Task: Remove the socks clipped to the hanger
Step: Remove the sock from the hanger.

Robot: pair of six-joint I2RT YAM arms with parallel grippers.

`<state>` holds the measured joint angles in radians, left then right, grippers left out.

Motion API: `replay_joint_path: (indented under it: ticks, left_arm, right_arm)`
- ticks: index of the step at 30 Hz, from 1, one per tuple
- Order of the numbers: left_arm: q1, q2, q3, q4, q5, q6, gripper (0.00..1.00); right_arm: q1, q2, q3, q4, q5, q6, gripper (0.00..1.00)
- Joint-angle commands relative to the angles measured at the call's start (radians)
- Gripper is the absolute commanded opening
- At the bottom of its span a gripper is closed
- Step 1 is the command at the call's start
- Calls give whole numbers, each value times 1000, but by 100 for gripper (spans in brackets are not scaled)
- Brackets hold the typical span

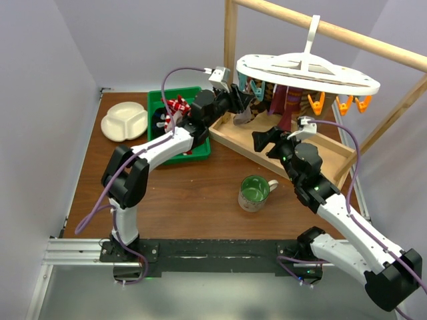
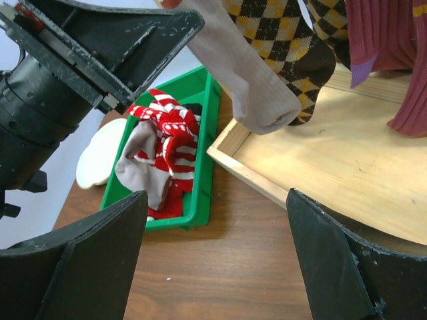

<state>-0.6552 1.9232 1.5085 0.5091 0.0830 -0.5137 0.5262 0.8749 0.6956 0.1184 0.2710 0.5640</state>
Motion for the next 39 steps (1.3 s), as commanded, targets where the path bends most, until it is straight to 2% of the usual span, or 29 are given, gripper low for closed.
replay_joint_path:
  ticks: [1, 3, 4, 5, 13, 23, 28, 39]
  left_arm:
    - [-3, 10, 65, 72, -107, 6, 33]
    - [-4, -10, 49, 88, -118, 14, 18]
    - [-4, -21, 35, 97, -121, 14, 4]
    - [-6, -33, 0, 107, -123, 15, 0]
    - [-12, -216, -185, 154, -111, 58, 0]
    - [-32, -437, -376, 92, -112, 86, 0]
    - [-46, -509, -404, 39, -88, 75, 0]
    - [-78, -543, -401, -29, 127, 43, 0]
  right_arm:
    - [0, -13, 10, 0, 11, -21, 89]
    - [-2, -13, 15, 0, 11, -27, 89]
    - [-2, -14, 15, 0, 10, -30, 89]
    - [-2, -16, 16, -3, 10, -35, 89]
    - [0, -19, 48, -5, -35, -49, 90]
    - [-2, 4, 87, 67, -203, -76, 91]
    - [-5, 42, 77, 130, -304, -70, 92]
    - [-75, 99, 47, 280, -539, -12, 95]
